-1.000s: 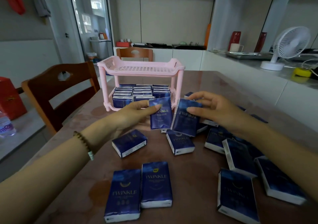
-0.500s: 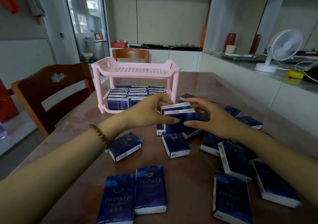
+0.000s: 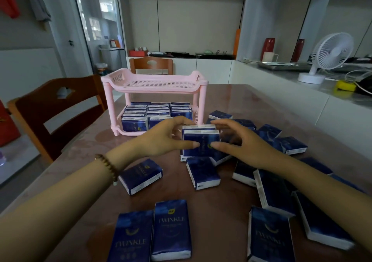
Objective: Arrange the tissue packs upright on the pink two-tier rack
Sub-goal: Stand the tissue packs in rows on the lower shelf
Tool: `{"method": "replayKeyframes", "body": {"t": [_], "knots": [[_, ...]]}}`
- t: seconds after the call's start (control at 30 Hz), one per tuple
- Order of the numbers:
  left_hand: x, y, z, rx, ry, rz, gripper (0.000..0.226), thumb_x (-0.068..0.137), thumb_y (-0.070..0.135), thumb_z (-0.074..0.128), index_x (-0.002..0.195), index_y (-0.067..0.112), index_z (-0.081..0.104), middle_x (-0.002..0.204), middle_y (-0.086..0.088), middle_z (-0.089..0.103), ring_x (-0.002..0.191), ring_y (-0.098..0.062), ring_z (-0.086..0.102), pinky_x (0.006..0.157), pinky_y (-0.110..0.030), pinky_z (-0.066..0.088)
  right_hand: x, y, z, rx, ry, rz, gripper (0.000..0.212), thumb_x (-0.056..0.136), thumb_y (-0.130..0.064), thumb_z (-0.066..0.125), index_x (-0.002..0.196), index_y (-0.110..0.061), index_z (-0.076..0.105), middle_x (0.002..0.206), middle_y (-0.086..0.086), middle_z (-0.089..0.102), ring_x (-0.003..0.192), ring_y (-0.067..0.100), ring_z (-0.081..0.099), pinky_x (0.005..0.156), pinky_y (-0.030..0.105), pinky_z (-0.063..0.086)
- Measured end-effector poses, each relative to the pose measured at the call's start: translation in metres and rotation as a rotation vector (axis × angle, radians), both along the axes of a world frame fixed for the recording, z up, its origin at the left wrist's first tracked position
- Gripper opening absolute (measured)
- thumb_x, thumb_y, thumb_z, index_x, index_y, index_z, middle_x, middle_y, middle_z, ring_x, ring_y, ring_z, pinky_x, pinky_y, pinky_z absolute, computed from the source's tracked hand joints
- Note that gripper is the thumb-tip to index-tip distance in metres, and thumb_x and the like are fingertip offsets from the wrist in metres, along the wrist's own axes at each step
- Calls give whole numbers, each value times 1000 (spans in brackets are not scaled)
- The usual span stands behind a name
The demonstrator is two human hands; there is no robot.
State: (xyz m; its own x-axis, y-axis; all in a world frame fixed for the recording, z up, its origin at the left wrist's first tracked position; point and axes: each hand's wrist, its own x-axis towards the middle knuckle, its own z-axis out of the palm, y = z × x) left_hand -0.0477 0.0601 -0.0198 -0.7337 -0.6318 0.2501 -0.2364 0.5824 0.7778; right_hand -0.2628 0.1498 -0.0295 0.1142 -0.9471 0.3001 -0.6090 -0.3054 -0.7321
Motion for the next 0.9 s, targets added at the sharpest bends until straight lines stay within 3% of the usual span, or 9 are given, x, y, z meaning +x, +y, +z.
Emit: {"method": "replayKeyframes", "body": {"t": [0.1, 0.2, 0.33, 0.4, 0.5, 0.6, 0.67, 0.77, 0.9], "knots": [[17, -15, 12, 19, 16, 45, 35, 82, 19, 68, 115, 12, 57, 113, -2, 67, 104, -17, 65, 87, -35, 56, 1, -9, 9, -45, 53, -40, 60, 71, -61, 52, 128, -43, 42, 128, -22, 44, 115, -7, 45, 93, 22, 41], [31, -32, 18, 101, 54, 131, 30, 87, 15, 62, 116, 16, 54, 113, 3, 64, 103, -12, 65, 81, -25, 57, 2, -22, 12, -24, 116, -26, 55, 72, -65, 48, 125, -57, 34, 150, -18, 21, 136, 2, 26, 111, 32, 29], [33, -56, 18, 131, 37, 209, 35, 91, 16, 58, 124, 12, 49, 118, -3, 61, 102, -14, 63, 83, -22, 54, 9, -39, 13, 43, 118, -41, 67, 73, -63, 46, 136, -53, 28, 157, -19, -4, 144, 5, 3, 114, 40, 15], [27, -66, 19, 144, 42, 222, 34, 92, 16, 56, 124, 10, 48, 116, -4, 61, 97, -13, 63, 79, -19, 54, 12, -44, 10, 51, 99, -51, 68, 72, -63, 44, 137, -52, 26, 157, -18, -5, 144, 5, 2, 114, 40, 14], [13, -80, 19, 164, 50, 228, 33, 92, 17, 56, 123, 11, 48, 122, -5, 58, 110, -21, 59, 96, -37, 49, 14, -49, -1, 51, 71, -71, 62, 75, -61, 43, 133, -55, 24, 156, -21, -5, 141, 0, 2, 113, 38, 15], [1, -89, 19, 131, 34, 202, 48, 87, 29, 61, 131, 16, 47, 133, 2, 53, 121, -19, 52, 106, -42, 41, 14, -50, -6, 57, 47, -77, 60, 77, -59, 43, 133, -55, 23, 155, -23, -5, 139, -3, 1, 113, 35, 15], [-7, -96, 19, 126, 31, 176, 53, 86, 32, 61, 135, 18, 45, 136, 2, 53, 122, -18, 52, 107, -42, 40, 13, -50, -7, 56, 36, -74, 58, 77, -59, 44, 130, -58, 23, 153, -26, -3, 139, -4, 1, 112, 33, 15], [-18, -102, 19, 133, 32, 162, 43, 93, 16, 55, 136, 15, 45, 135, -2, 54, 121, -18, 53, 106, -37, 42, 14, -49, -11, 41, 49, -58, 54, 74, -60, 45, 122, -63, 22, 146, -32, 0, 132, -11, -1, 108, 25, 14], [-20, -110, 15, 139, -19, 157, 45, 92, 19, 57, 135, 14, 46, 134, -3, 56, 119, -17, 55, 106, -40, 43, 15, -51, -12, 43, 68, -51, 57, 72, -60, 47, 124, -60, 23, 146, -31, 1, 131, -13, 1, 107, 21, 12]]}}
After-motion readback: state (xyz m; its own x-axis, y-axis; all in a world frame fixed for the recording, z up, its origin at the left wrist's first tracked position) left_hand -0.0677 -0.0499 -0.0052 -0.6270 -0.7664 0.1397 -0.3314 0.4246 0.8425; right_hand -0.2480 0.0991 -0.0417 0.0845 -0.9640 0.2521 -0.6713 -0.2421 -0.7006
